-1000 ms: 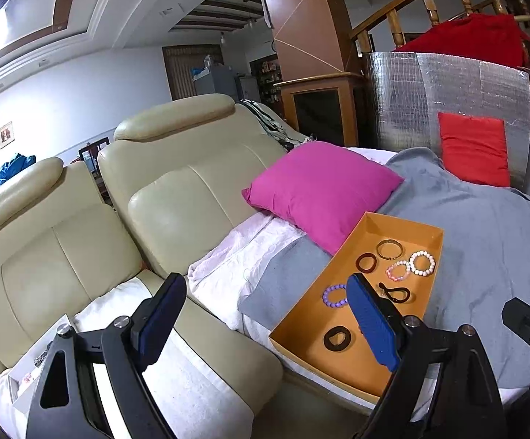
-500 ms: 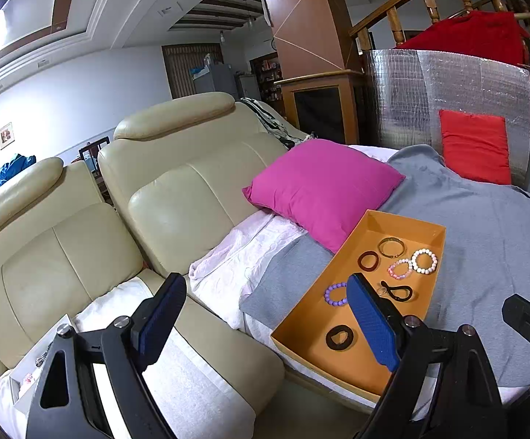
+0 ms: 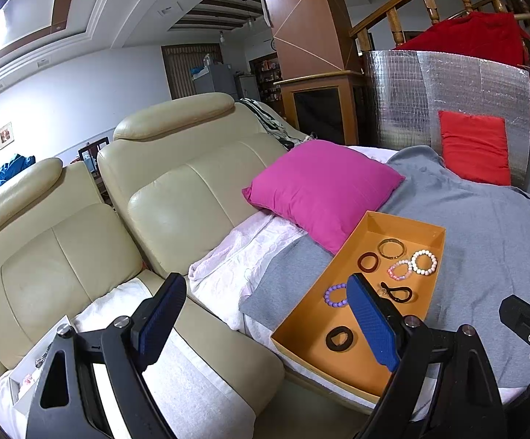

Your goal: Organize jewelry

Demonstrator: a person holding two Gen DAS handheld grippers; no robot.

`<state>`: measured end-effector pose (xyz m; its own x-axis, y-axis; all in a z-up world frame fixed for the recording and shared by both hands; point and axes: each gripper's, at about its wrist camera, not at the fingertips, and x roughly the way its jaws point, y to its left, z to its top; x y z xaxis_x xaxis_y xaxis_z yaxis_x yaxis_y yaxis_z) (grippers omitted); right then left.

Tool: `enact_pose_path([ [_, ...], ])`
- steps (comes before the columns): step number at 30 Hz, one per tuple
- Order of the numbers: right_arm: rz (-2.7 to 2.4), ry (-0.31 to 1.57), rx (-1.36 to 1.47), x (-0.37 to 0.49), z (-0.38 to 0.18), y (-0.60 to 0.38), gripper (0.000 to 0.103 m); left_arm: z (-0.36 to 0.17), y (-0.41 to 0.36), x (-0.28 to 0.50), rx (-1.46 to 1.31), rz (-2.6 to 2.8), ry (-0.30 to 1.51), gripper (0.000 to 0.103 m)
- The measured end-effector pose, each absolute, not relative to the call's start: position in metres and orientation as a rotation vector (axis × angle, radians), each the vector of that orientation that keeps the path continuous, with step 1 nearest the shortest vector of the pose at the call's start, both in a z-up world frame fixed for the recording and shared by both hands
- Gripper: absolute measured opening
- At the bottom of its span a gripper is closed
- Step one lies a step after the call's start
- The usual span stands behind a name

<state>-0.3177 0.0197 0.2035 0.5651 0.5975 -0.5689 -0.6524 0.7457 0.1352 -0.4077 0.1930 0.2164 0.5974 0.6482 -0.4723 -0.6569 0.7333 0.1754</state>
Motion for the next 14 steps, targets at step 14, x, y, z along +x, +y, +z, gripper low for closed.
enact_pose_path([
  [14, 0.733, 0.642, -0.1, -0.3114, 0.1973, 0.0196, 0.075, 0.2107, 0.1902, -0.3996, 0.006, 0.712, 0.555, 0.089],
])
